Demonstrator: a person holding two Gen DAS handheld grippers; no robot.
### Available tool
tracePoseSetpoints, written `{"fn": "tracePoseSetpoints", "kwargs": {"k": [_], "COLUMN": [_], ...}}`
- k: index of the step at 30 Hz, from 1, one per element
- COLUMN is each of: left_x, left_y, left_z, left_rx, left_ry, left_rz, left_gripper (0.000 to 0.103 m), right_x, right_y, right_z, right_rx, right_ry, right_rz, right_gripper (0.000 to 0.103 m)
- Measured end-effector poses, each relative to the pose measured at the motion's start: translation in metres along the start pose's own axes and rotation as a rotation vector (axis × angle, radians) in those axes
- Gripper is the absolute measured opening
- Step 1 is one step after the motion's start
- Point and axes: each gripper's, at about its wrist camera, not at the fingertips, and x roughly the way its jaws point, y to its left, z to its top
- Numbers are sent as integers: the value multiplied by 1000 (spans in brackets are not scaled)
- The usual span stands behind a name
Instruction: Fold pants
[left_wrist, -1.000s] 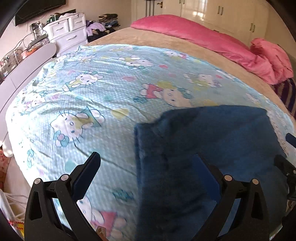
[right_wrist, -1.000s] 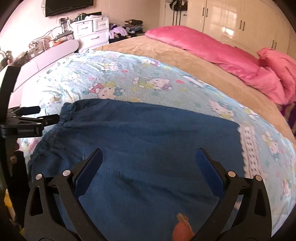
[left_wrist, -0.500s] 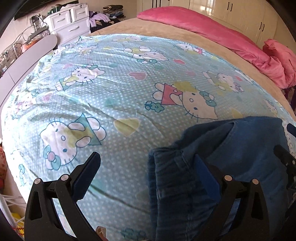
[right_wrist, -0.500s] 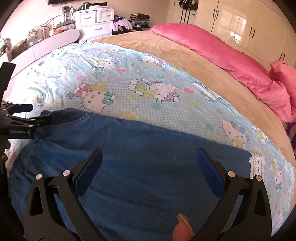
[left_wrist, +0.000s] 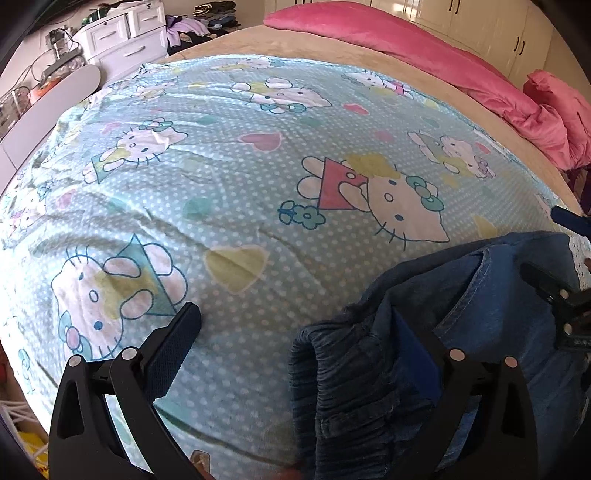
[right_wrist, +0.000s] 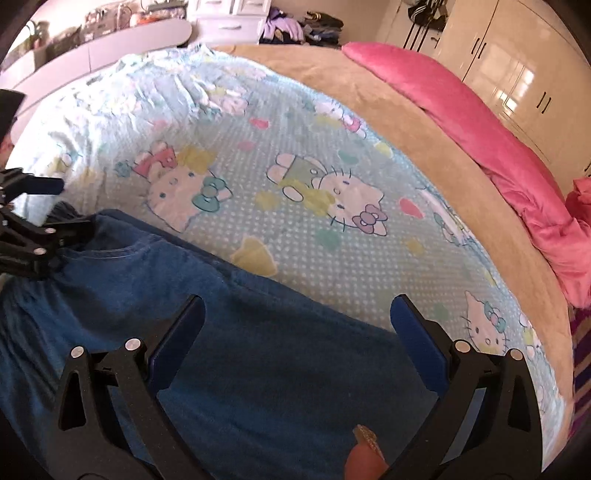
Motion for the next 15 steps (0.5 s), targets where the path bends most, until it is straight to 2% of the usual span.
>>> {"fn": "tracePoseSetpoints", "kwargs": {"k": [5, 9, 10, 11, 13, 14, 15], "left_x": [2, -1, -2, -3, -6, -7, -9], "left_y": [-3, -6, -7, -7, -9, -10, -11], "left_z": [-2, -5, -6, -7, -9, -9, -10], "left_rx": [23, 45, 49, 54, 63, 66, 68], "left_ry": [-6, -20, -27, -33, -46, -49, -51], "left_rz": [-23, -56, -60, -70, -87, -102, -112], "left_gripper": [99, 98, 97, 95, 73, 70, 61], "right_x": [23, 32, 32, 32, 27, 23, 19], "right_y": [1, 4, 3, 2, 2, 4, 7], "right_z": [6, 7, 7, 7, 5, 3, 2], "right_rx": [-22, -75, -74, -71, -70, -80, -92], "right_ry": [58, 70, 69, 69, 53, 45, 39], "right_rz": [65, 104, 119, 155, 244, 265, 283], "right_gripper": [95, 95, 92, 85, 45, 37, 16]}}
